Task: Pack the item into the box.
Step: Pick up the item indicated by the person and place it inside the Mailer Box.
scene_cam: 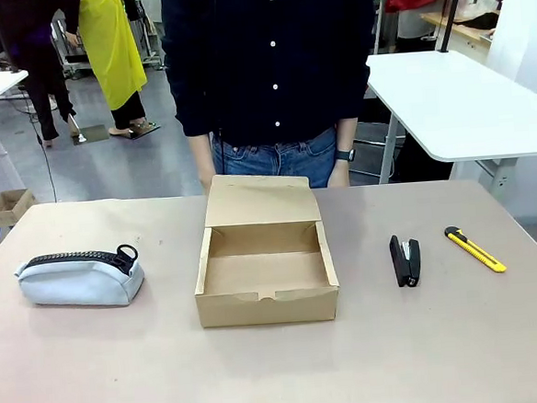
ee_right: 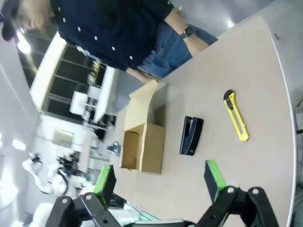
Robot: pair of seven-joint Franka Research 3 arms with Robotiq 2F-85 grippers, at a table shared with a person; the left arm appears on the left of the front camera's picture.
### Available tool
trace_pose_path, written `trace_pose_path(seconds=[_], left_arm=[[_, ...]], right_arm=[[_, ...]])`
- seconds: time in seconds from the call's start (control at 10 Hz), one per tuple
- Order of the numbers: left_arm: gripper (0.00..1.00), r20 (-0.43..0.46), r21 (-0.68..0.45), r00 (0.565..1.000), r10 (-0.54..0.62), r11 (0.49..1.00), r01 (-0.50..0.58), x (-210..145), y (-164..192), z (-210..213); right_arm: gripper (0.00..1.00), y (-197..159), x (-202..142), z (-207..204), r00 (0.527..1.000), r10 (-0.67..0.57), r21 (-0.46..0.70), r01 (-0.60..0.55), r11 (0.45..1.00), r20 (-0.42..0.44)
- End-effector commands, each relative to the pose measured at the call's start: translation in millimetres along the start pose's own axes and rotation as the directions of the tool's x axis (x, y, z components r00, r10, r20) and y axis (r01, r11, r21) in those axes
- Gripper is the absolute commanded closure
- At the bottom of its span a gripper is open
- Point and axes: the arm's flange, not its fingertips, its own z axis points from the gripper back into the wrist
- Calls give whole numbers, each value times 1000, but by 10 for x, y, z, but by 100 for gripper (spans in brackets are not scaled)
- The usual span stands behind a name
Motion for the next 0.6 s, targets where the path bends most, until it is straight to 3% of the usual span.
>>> trace_pose_path(seconds=[0.0, 0.1, 0.2, 0.3, 0.5], left_arm=[[0, -4, -71, 999, 44, 996, -44, 45, 182, -263], [0, 12, -59, 998, 56, 997, -56, 77, 223, -360], [0, 18, -32, 999, 37, 999, -36, -3, 134, -70], [0, 18, -32, 999, 37, 999, -36, -3, 134, -70], [0, 18, -32, 999, 37, 999, -36, -3, 134, -70]], right_arm=[[0, -325, -7, -113, 998, -46, 131, 40, 991, 45], [0, -401, -39, -144, 996, -69, 118, 61, 991, 61], [0, -421, -29, -175, 994, -81, 81, 75, 994, 78], [0, -409, -88, 15, 994, -86, 86, 80, 993, 63], [0, -409, -88, 15, 994, -86, 86, 80, 993, 63]])
